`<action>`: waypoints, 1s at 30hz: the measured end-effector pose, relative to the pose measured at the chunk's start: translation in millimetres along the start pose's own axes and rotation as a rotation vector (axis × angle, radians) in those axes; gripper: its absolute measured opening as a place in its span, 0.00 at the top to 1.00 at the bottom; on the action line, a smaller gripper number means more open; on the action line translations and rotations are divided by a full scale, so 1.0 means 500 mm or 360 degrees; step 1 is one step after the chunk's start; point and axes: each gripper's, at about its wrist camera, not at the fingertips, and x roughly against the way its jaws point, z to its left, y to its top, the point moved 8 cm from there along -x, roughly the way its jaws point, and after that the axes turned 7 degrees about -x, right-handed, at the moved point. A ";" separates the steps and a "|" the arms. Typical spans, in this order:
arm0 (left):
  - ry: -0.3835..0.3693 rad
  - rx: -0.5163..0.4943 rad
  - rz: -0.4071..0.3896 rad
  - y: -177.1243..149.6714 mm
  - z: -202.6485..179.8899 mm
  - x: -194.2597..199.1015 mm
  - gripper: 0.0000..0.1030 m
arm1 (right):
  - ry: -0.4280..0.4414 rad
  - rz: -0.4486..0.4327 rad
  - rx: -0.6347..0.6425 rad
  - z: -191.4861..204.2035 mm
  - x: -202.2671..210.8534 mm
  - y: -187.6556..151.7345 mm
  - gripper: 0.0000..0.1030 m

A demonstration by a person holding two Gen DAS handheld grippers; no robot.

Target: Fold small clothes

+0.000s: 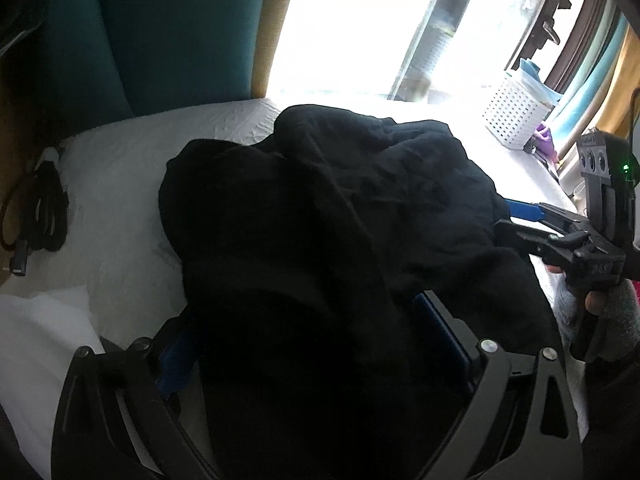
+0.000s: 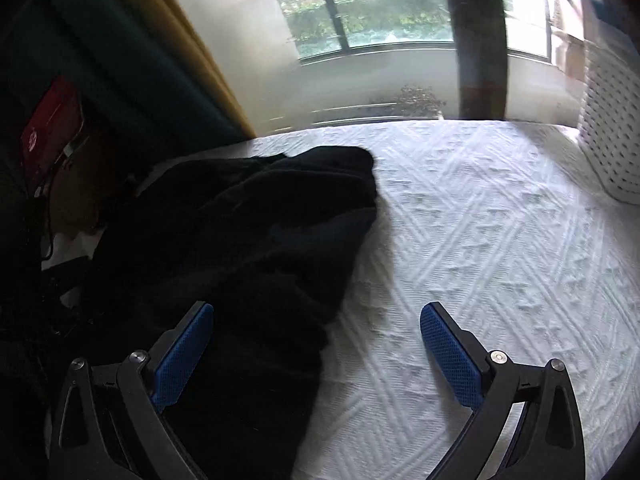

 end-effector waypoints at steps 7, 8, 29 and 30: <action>0.0010 -0.0093 -0.0070 0.015 -0.023 -0.009 0.31 | 0.0183 0.0065 0.0121 0.073 -0.027 -0.002 0.19; -0.0012 -0.0083 -0.0091 0.018 -0.026 -0.008 0.36 | 0.0173 0.0074 0.0138 0.077 -0.030 -0.002 0.19; -0.0023 -0.0147 -0.0591 0.052 -0.132 0.270 0.73 | 0.0223 -0.0387 0.0409 0.246 0.240 -0.020 0.77; -0.0012 -0.0156 -0.0615 0.050 -0.139 0.290 0.73 | 0.0230 -0.0412 0.0427 0.259 0.262 -0.024 0.77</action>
